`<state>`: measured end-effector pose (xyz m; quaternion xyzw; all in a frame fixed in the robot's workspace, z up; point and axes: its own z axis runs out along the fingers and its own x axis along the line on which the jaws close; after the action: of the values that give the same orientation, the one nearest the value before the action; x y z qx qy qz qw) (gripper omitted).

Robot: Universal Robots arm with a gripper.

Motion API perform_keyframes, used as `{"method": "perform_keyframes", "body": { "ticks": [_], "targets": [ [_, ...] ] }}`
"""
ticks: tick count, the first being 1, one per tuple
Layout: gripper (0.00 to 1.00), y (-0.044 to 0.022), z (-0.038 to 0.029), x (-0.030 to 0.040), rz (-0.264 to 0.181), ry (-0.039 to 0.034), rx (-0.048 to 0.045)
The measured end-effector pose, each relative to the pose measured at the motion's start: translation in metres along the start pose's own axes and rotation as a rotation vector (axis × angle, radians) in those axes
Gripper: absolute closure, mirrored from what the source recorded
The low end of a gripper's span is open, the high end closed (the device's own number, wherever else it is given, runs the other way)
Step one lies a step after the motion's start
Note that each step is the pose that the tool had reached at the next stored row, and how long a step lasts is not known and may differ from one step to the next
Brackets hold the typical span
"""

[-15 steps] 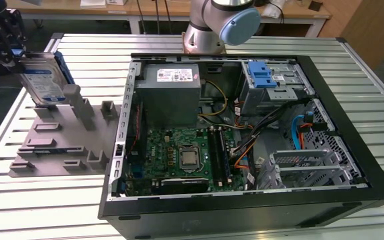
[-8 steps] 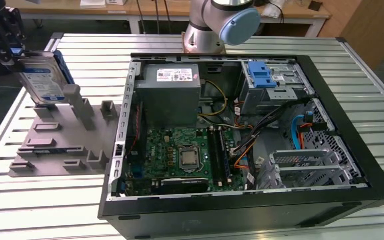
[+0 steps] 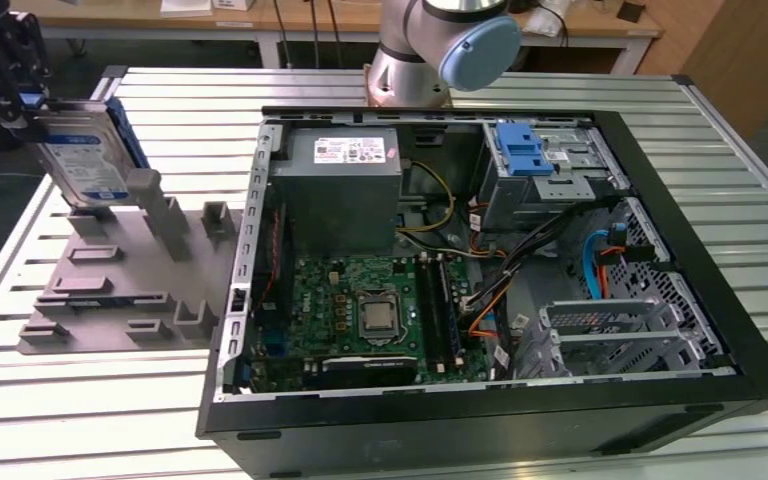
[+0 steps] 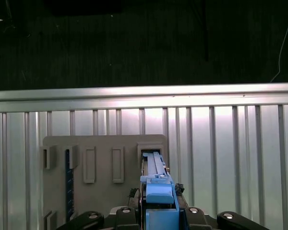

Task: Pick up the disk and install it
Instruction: 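Pick up the disk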

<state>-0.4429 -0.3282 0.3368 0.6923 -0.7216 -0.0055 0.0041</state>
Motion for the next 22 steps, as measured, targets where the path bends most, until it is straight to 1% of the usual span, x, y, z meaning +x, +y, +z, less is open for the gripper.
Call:
{"method": "perform_keyframes", "body": {
  "ticks": [10, 22],
  "targets": [
    [0.64, 0.0, -0.0021, 0.0, 0.0, 0.0, 0.0],
    [0.64, 0.0001, -0.0063, 0.0, 0.0, 0.0, -0.0001]
  ]
}}
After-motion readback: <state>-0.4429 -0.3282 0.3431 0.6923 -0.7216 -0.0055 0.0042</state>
